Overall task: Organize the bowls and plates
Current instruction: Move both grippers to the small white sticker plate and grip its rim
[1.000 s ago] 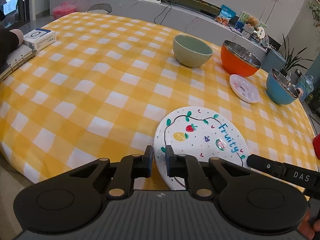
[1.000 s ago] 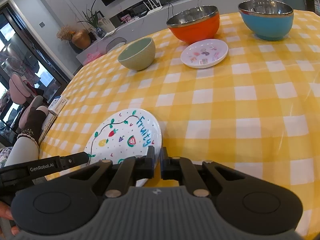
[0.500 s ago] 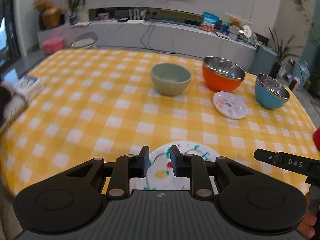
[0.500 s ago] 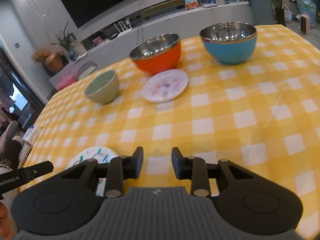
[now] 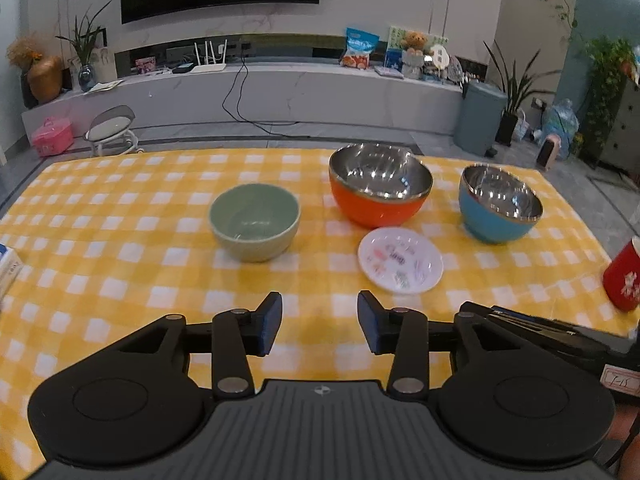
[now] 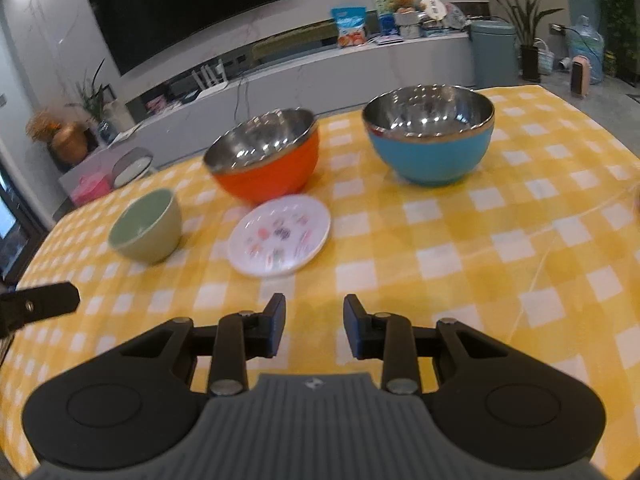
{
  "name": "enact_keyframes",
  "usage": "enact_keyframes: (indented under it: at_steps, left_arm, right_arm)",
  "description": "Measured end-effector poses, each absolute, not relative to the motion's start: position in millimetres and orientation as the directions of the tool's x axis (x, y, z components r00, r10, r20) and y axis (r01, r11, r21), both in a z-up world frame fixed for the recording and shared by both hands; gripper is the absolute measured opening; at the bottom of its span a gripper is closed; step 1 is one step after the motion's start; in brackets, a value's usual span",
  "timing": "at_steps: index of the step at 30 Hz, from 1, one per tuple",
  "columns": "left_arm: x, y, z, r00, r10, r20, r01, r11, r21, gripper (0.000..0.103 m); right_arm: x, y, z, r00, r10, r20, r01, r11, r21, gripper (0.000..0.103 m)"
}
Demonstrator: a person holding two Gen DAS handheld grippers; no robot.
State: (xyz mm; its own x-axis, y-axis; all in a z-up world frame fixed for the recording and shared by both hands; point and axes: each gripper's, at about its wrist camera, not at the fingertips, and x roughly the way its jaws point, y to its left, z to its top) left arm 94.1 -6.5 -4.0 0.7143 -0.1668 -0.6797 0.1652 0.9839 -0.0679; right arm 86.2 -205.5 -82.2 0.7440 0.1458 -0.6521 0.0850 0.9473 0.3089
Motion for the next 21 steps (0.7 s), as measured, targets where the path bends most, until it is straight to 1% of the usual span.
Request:
enact_keyframes:
  at_steps: [1, 5, 9, 15, 19, 21]
  left_arm:
    - [98, -8, -6, 0.712, -0.174, -0.680, 0.165, 0.983, -0.080, 0.054]
    - [114, -14, -15, 0.701, -0.189, -0.688, 0.152, 0.982, -0.114, 0.055]
    - [125, -21, -22, 0.711, -0.203, -0.673, 0.154, 0.979, -0.134, 0.056]
    - [148, -28, -38, 0.704, -0.229, -0.672, 0.144, 0.973, -0.181, 0.056]
    - [163, -35, -51, 0.694, -0.228, -0.683, 0.143, 0.973, -0.180, 0.055]
    - [169, -38, -57, 0.687, -0.230, -0.690, 0.141, 0.973, -0.184, 0.055]
  right_arm:
    - [90, -208, -83, 0.749, 0.141, -0.648, 0.094, 0.945, 0.314, 0.033]
    - [106, -214, -84, 0.770, 0.118, -0.627, 0.121, 0.938, 0.325, 0.037]
    - [120, -220, -86, 0.792, 0.097, -0.603, 0.149, 0.927, 0.345, 0.040]
    - [141, -226, -96, 0.806, 0.075, -0.587, 0.169, 0.921, 0.350, 0.040]
    - [153, -227, -105, 0.803, 0.077, -0.591, 0.169, 0.921, 0.351, 0.040]
    - [157, -225, -109, 0.800, 0.085, -0.594, 0.167, 0.920, 0.356, 0.038]
